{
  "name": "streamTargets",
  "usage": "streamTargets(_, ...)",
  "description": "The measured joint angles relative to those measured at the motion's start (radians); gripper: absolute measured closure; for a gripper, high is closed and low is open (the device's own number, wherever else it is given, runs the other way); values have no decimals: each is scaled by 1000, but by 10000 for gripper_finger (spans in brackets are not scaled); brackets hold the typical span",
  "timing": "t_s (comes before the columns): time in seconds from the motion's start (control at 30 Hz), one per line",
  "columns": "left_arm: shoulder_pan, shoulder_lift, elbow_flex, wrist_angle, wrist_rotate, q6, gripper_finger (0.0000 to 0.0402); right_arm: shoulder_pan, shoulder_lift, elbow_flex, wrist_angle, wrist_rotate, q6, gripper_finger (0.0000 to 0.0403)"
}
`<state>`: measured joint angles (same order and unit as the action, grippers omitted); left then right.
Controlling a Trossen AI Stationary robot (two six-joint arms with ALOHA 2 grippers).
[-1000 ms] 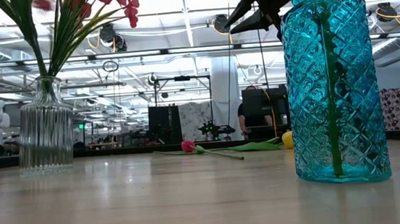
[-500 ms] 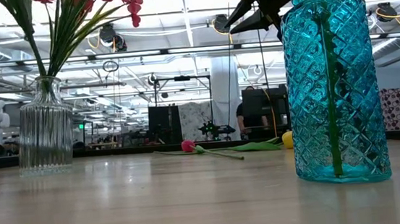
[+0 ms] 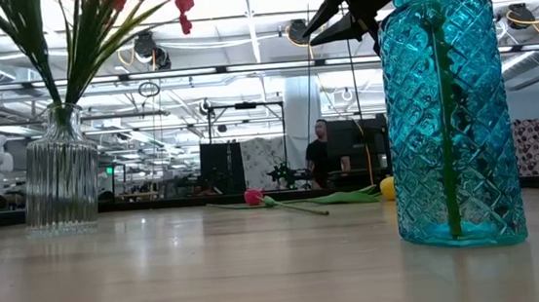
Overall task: Sort flowers into vase by color
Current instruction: Put the right red tulip into the transparent vase
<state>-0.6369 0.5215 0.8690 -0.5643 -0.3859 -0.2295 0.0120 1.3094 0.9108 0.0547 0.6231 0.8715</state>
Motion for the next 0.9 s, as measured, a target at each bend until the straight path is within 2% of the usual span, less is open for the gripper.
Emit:
streamTargets(0.3, 0, 128, -21, -14, 31, 2, 212, 0, 0, 0, -14, 0, 0, 332)
streamTargets(0.67, 0, 52, 61, -11, 256, -2, 212, 0, 0, 0, -30, -36, -1, 332)
streamTargets(0.9, 0, -20, 66, -34, 367, -36, 212, 0, 0, 0, -30, -48, -1, 332)
